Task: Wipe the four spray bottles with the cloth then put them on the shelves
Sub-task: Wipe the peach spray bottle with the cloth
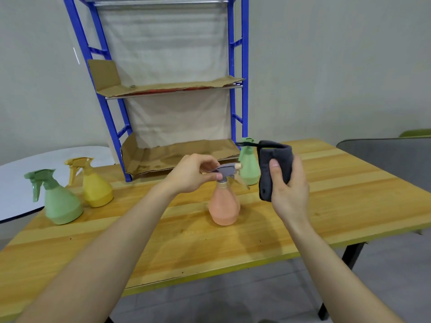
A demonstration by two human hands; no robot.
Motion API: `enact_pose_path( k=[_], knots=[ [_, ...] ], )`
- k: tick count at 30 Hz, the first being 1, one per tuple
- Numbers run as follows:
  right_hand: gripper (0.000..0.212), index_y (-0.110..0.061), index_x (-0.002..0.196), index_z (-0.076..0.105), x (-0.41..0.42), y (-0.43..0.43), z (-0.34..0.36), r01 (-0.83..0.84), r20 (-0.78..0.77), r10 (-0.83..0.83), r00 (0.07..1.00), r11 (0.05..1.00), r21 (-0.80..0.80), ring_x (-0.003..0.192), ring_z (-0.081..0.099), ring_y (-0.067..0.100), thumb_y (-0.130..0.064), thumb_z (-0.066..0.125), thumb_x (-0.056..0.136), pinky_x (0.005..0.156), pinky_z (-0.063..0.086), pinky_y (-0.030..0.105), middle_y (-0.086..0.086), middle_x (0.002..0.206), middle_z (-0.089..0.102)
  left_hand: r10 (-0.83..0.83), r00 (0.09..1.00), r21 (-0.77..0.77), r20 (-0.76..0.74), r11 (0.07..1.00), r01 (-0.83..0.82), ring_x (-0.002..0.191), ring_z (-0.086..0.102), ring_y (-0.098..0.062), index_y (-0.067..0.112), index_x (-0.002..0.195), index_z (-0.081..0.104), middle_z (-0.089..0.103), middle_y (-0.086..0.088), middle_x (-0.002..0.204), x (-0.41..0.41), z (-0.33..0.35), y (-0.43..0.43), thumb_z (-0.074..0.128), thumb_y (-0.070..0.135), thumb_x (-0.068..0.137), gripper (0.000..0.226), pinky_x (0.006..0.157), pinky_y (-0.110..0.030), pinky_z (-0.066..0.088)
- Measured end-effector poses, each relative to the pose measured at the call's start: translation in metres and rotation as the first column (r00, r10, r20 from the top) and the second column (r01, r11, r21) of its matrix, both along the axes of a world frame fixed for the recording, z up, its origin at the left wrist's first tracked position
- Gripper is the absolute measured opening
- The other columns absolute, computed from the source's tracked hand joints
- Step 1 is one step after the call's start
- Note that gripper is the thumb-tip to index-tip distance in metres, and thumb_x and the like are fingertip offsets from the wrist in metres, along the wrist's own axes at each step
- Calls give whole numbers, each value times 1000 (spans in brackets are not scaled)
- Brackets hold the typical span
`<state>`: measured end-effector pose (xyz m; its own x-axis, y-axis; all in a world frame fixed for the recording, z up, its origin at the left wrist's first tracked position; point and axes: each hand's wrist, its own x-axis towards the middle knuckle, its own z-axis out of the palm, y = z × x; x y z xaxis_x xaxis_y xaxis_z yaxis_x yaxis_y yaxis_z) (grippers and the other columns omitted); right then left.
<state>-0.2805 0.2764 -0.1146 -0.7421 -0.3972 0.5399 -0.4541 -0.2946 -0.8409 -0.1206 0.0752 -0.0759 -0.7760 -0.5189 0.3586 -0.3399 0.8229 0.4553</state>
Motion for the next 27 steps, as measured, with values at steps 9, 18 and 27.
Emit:
enact_pose_path(
  k=[9, 18, 27],
  knots=[
    [62, -35, 146, 49, 10, -52, 6, 12, -426, 185, 886, 908, 420, 123, 59, 17, -27, 80, 93, 102, 55, 39, -9, 137, 61, 70, 991, 52, -116, 997, -65, 91, 78, -14, 20, 107, 85, 83, 3, 92, -4, -13, 4, 87, 19, 88, 19, 86, -34, 61],
    [37, -21, 119, 48, -9, -46, -21, 0, -36, 10, 999, 964, 267, 104, 67, 23, -38, 74, 99, 82, 52, 33, 0, 112, 67, 132, 969, 195, -211, 977, -90, 73, 81, -20, 20, 92, 79, 82, -2, 80, -4, -14, 10, 85, 18, 93, 6, 79, -45, 68],
    [44, -15, 137, 66, -3, -38, -110, 375, -589, 218, 778, 591, 714, 114, 65, 35, -43, 62, 103, 101, 49, 47, 9, 124, 72, 465, 781, 258, -417, 884, -389, 70, 80, -15, 23, 97, 75, 78, 1, 91, 53, -9, -22, 83, 27, 94, 10, 75, -41, 69]
  ],
)
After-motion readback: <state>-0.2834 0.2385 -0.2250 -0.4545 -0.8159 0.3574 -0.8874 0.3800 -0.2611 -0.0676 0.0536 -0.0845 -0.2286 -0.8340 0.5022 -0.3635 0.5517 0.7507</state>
